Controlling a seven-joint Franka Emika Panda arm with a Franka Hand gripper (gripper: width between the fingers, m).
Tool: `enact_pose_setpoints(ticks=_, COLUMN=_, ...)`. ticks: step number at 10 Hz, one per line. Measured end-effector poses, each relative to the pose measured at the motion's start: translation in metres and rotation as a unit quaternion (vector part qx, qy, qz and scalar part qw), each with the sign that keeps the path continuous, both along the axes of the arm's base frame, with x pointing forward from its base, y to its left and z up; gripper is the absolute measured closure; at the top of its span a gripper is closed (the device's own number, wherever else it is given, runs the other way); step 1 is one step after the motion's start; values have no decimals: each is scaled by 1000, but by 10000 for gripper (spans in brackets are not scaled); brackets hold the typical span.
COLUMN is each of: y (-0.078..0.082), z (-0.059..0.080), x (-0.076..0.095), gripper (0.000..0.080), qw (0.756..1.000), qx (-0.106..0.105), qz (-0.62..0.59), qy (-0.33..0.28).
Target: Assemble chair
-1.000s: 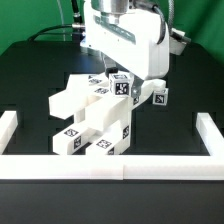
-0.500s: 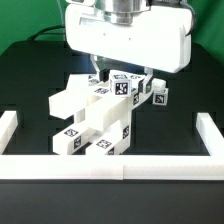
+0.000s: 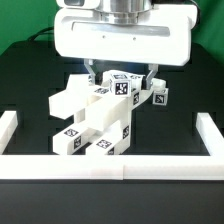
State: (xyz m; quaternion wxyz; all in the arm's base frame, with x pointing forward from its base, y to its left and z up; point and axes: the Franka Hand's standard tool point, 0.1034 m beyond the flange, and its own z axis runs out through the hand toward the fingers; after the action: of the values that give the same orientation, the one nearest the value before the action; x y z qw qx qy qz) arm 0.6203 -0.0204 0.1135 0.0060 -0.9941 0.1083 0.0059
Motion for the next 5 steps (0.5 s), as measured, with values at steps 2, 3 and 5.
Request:
enact_pose_setpoints(ticks=2, y=-1, z=0, x=0, gripper=151, qw=997, qx=1, qz=75, qy=-1)
enact_pose_setpoints(ticks=3, y=-1, z=0, x=0, gripper=151, qw=994, qx=1, qz=109, qy=-1)
enact_pose_setpoints(ticks=5, y=-2, z=0, x=0, gripper=151, qw=980, qx=1, qz=200, qy=-2)
